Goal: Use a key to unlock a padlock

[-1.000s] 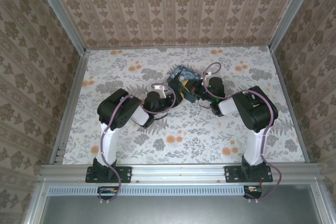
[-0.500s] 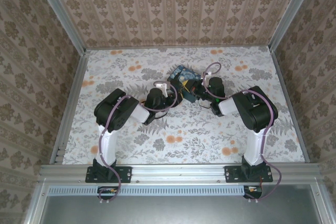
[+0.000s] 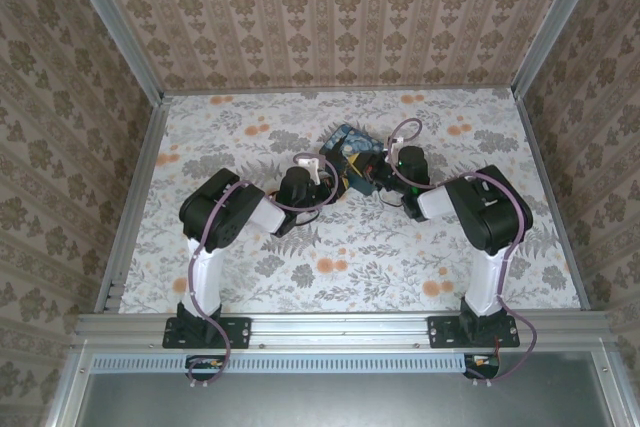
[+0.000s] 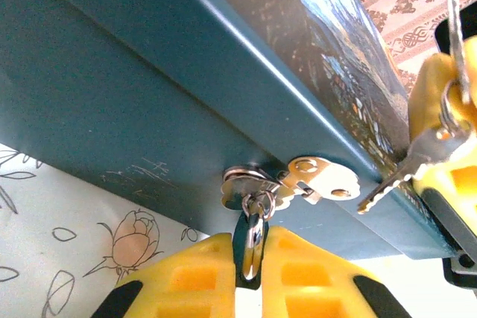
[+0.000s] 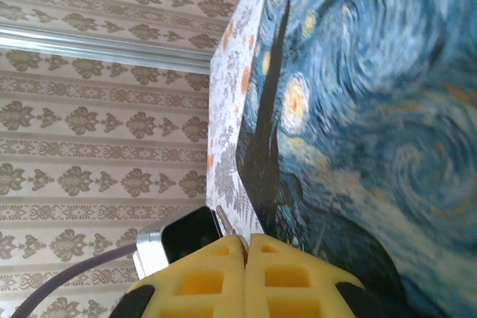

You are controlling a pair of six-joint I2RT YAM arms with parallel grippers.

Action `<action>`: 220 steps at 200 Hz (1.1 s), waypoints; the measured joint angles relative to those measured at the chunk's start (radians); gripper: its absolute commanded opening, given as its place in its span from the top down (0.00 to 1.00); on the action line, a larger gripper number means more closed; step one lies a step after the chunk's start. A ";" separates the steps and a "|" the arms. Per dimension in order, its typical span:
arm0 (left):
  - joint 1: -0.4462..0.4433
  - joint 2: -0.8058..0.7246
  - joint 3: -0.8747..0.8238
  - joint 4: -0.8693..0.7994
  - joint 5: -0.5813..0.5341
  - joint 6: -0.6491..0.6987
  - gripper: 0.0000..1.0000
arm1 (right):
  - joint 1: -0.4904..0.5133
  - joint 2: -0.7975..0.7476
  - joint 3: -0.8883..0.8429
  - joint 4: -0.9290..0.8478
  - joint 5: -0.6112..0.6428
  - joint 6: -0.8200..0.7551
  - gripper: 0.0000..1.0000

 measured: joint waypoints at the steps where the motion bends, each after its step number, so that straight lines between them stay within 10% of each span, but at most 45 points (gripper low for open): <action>1: 0.000 0.000 0.000 0.000 0.000 -0.001 0.98 | 0.000 -0.001 0.000 -0.002 0.000 0.000 1.00; 87: 0.029 -0.025 -0.011 -0.025 0.049 -0.093 1.00 | 0.003 -0.234 -0.197 -0.061 -0.015 -0.037 1.00; 220: 0.060 -0.108 -0.069 -0.084 0.141 -0.259 1.00 | 0.085 -0.100 -0.393 0.117 0.048 0.007 1.00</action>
